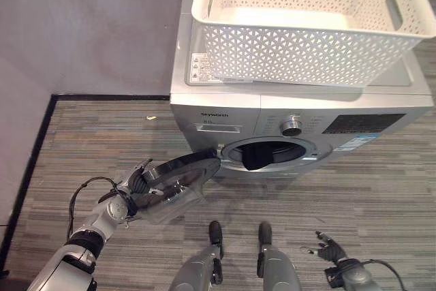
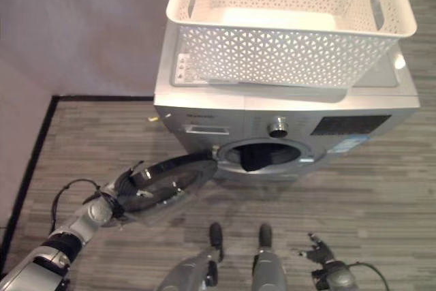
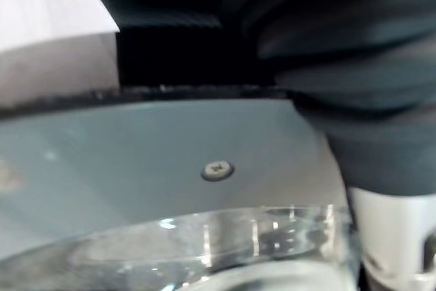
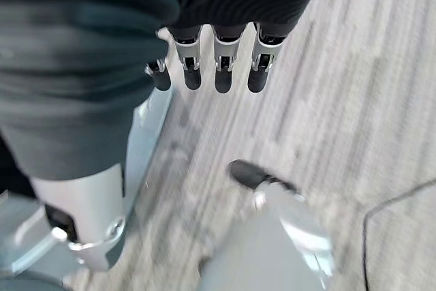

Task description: Grab the laundry basket,head to the washer,open it,put in the laundry and shut it.

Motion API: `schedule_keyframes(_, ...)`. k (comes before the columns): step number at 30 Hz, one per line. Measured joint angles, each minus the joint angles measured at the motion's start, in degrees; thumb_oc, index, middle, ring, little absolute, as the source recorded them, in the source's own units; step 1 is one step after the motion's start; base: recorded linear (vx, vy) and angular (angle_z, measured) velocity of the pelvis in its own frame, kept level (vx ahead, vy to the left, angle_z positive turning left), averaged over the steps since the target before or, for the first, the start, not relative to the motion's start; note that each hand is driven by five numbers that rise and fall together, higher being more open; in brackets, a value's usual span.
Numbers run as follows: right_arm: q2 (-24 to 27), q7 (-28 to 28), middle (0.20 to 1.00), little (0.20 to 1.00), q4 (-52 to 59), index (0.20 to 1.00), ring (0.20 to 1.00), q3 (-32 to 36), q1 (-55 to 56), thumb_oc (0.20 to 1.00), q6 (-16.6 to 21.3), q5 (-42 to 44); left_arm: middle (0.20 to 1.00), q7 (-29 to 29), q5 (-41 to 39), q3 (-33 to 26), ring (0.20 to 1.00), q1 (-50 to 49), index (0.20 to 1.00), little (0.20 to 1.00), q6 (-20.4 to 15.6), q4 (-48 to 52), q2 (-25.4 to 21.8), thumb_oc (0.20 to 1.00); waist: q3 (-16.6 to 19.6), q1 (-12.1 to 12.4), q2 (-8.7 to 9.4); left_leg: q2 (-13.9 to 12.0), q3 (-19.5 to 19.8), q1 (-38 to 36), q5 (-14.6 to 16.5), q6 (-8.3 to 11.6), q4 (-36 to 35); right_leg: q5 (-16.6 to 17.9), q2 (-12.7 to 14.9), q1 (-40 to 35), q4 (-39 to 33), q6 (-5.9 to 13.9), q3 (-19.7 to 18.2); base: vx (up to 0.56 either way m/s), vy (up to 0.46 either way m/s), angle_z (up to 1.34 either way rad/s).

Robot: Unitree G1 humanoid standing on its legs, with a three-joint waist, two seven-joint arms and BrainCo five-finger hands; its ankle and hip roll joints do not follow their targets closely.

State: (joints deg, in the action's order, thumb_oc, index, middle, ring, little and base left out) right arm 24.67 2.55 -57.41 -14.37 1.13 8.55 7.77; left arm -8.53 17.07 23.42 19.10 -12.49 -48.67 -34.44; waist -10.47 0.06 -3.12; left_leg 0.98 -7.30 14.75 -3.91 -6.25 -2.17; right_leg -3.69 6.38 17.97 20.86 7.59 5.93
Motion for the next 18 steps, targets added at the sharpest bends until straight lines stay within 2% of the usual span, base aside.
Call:
schedule_keyframes(2, -1.15, 0.17, 1.000, 1.000, 0.59, 1.000, 1.000, -0.36, 0.58, 1.000, 0.01, -0.40, 1.000, -0.18, 1.12, -1.25, 1.000, -1.97, 1.000, 1.000, -0.05, 0.89, -0.42, 1.000, 1.68, 1.56, 2.62, -0.31, -2.67, -1.28, -1.45, -1.02, -1.22, -4.38, -0.49, -4.61, 1.88, 1.25, -0.57, -0.09, -0.040, -0.32)
schedule_keyframes(5, -0.97, 0.18, 1.000, 1.000, 6.49, 1.000, 1.000, -2.41, 0.94, 1.000, -0.65, -1.04, 1.000, -0.34, 1.63, -2.26, 1.000, -2.66, 1.000, 1.000, 0.79, 0.39, -1.39, 1.000, 2.81, 2.06, 4.33, -0.29, -3.92, -1.55, -1.74, -0.39, -1.29, -6.46, -0.54, -8.88, -1.53, 2.42, -1.18, -0.08, -0.092, -0.22)
schedule_keyframes(6, -0.88, 0.37, 1.000, 1.000, 10.21, 1.000, 1.000, -2.63, 1.93, 1.000, -0.34, -1.99, 1.000, -0.38, 1.60, -2.54, 1.000, -2.94, 1.000, 1.000, 1.37, 0.33, -1.79, 1.000, 3.44, 2.49, 5.48, -0.06, -4.36, -1.48, -2.16, 0.26, -1.48, -6.65, -0.86, -10.52, -6.58, 1.83, -2.37, -0.13, -0.175, -0.20)
schedule_keyframes(7, -1.21, 0.44, 1.000, 1.000, 12.68, 1.000, 1.000, -2.73, 2.09, 1.000, 0.48, -2.01, 1.000, -0.44, 1.59, -2.97, 1.000, -3.08, 1.000, 1.000, 2.21, 0.00, -2.45, 1.000, 3.99, 2.14, 6.86, 0.77, -4.41, -1.38, -2.54, 1.08, -1.59, -6.30, -0.65, -13.45, -14.55, 1.35, -3.61, -0.18, -0.211, -0.15)
schedule_keyframes(8, -0.89, 0.42, 1.000, 1.000, 13.26, 1.000, 1.000, -2.67, 1.78, 1.000, 0.13, -2.48, 1.000, -0.57, 1.53, -4.11, 1.000, -3.19, 1.000, 1.000, 3.71, -0.66, -1.68, 1.000, 4.57, 2.35, 6.70, 0.28, -3.79, -1.18, -4.08, 2.74, -1.78, -5.34, -1.65, -15.05, -18.54, -0.64, -3.01, -0.29, -0.304, 0.17)
schedule_keyframes(9, -0.14, 0.43, 1.000, 1.000, 14.62, 1.000, 1.000, -2.78, 3.01, 1.000, 0.35, -3.45, 1.000, -1.02, 1.45, -5.61, 1.000, -3.38, 1.000, 1.000, 4.34, -0.37, -1.05, 1.000, 4.86, 1.75, 6.47, 0.02, -2.34, 0.38, -4.10, 3.19, -0.39, -5.02, -2.17, -15.22, -19.80, -1.35, -2.73, -0.28, -0.263, 0.32)
schedule_keyframes(10, 0.12, 0.47, 1.000, 1.000, 14.99, 1.000, 1.000, -3.06, 3.12, 1.000, 0.41, -4.23, 1.000, -1.68, 1.45, -5.93, 1.000, -3.37, 1.000, 1.000, 4.64, -0.27, -0.99, 1.000, 4.80, 1.33, 6.45, -0.50, -1.29, 1.34, -4.23, 3.55, 0.30, -4.31, -2.61, -15.07, -20.19, -2.40, -1.99, -0.29, -0.275, 0.41)
schedule_keyframes(11, 1.63, 0.69, 1.000, 1.000, 16.04, 1.000, 1.000, -4.05, 3.90, 1.000, 0.34, -5.42, 1.000, -2.39, 1.18, -6.04, 1.000, -3.09, 1.000, 1.000, 4.96, 0.92, -1.33, 1.000, 4.21, 1.33, 6.19, -1.79, 0.16, 2.96, -5.30, 4.80, 1.34, -4.13, -4.88, -13.77, -18.93, -2.89, -1.87, -0.28, -0.279, 0.43)
schedule_keyframes(13, 3.39, 1.30, 1.000, 1.000, 17.28, 1.000, 1.000, -4.18, 5.05, 1.000, 0.52, -6.48, 1.000, -2.68, 0.84, -6.36, 1.000, -1.73, 1.000, 1.000, 4.92, 1.41, -1.29, 1.000, 3.35, 1.31, 6.21, -2.62, 2.88, 4.52, -6.38, 6.35, 1.70, -4.31, -5.73, -13.00, -18.71, -4.62, -0.55, -0.30, -0.257, 0.37)
schedule_keyframes(14, 4.34, 1.34, 1.000, 1.000, 17.08, 1.000, 1.000, -4.17, 5.26, 1.000, 0.57, -6.54, 1.000, -2.77, 0.69, -6.09, 1.000, -1.21, 1.000, 1.000, 4.79, 1.40, -1.22, 1.000, 2.61, 1.51, 5.94, -3.74, 4.26, 4.89, -7.23, 7.44, 1.83, -4.04, -7.54, -12.68, -18.16, -4.93, -0.27, -0.38, -0.272, 0.39)
schedule_keyframes(15, 6.01, 1.34, 1.000, 1.000, 17.65, 1.000, 1.000, -4.08, 5.47, 1.000, 1.29, -6.53, 1.000, -3.32, -0.48, -5.69, 1.000, 0.98, 1.000, 1.000, 4.61, 1.61, -1.25, 1.000, 1.45, 1.59, 5.80, -4.62, 7.42, 7.33, -10.49, 11.87, 1.96, -4.33, -8.85, -9.87, -15.76, -5.66, 0.75, -0.41, -0.229, 0.48)
schedule_keyframes(16, 6.86, 1.34, 1.000, 1.000, 17.90, 1.000, 1.000, -3.88, 5.43, 1.000, 1.65, -6.44, 1.000, -3.94, -0.87, -5.73, 1.000, 2.94, 1.000, 1.000, 4.56, 2.40, -1.33, 1.000, 0.32, 1.67, 6.36, -4.53, 10.87, 8.84, -14.30, 15.75, 0.96, -4.23, -9.15, -8.21, -14.88, -7.72, 1.73, -0.31, -0.149, 0.67)
schedule_keyframes(17, 7.87, 1.37, 1.000, 1.000, 17.42, 1.000, 1.000, -4.16, 5.28, 1.000, 1.67, -6.42, 1.000, -4.41, -0.85, -5.95, 1.000, 6.12, 1.000, 1.000, 4.57, 2.84, -2.03, 1.000, -0.87, 1.68, 8.38, -4.32, 14.89, 9.96, -16.67, 16.78, -0.27, -2.39, -7.72, -5.86, -14.88, -11.28, 4.47, -0.24, -0.050, 0.62)
schedule_keyframes(18, 7.97, 1.36, 1.000, 1.000, 17.44, 1.000, 1.000, -3.97, 5.14, 1.000, 1.70, -6.41, 1.000, -4.61, -0.88, -6.19, 1.000, 7.67, 1.000, 1.000, 4.92, 2.73, -2.53, 1.000, -1.69, 1.17, 10.24, -3.31, 13.84, 10.43, -12.51, 15.78, 4.41, -1.04, -6.54, -5.57, -15.47, -12.12, 4.56, -0.23, -0.016, 0.63)
